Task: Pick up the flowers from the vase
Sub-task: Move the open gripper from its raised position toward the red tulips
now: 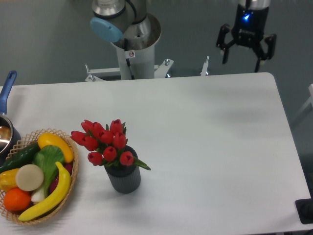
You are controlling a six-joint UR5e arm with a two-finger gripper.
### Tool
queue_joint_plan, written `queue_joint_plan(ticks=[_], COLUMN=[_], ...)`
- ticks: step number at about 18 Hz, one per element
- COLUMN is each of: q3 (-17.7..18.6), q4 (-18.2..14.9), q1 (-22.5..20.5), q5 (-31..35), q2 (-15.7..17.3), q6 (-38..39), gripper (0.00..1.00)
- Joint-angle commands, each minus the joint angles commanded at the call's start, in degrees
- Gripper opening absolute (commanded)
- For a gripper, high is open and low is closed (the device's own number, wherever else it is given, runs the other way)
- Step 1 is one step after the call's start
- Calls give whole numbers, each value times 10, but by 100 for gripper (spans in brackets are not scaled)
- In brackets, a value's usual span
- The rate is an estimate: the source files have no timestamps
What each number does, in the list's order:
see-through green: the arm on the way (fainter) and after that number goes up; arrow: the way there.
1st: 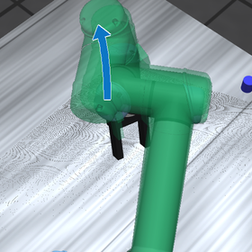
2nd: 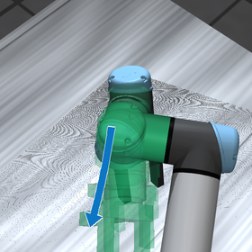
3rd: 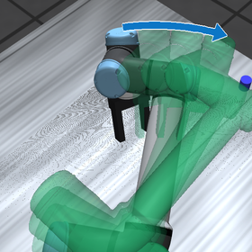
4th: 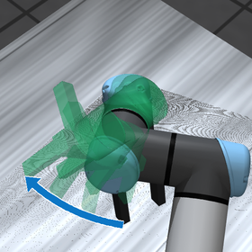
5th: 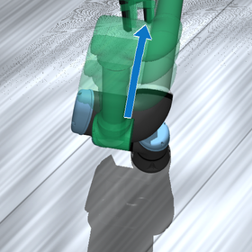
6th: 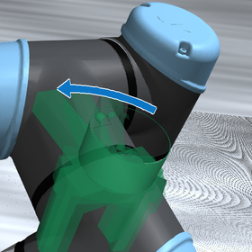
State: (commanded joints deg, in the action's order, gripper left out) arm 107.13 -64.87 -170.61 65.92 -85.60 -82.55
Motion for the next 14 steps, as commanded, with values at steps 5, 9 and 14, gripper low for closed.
queue_joint_plan(ticks=[5, 9, 14], q3=[12, 40, 41], q4=[-1, 3, 18], q1=[21, 38, 71], q5=[-100, -145, -186], q2=[-1, 7, 4], q6=[41, 50, 47], gripper=[100, 100, 100])
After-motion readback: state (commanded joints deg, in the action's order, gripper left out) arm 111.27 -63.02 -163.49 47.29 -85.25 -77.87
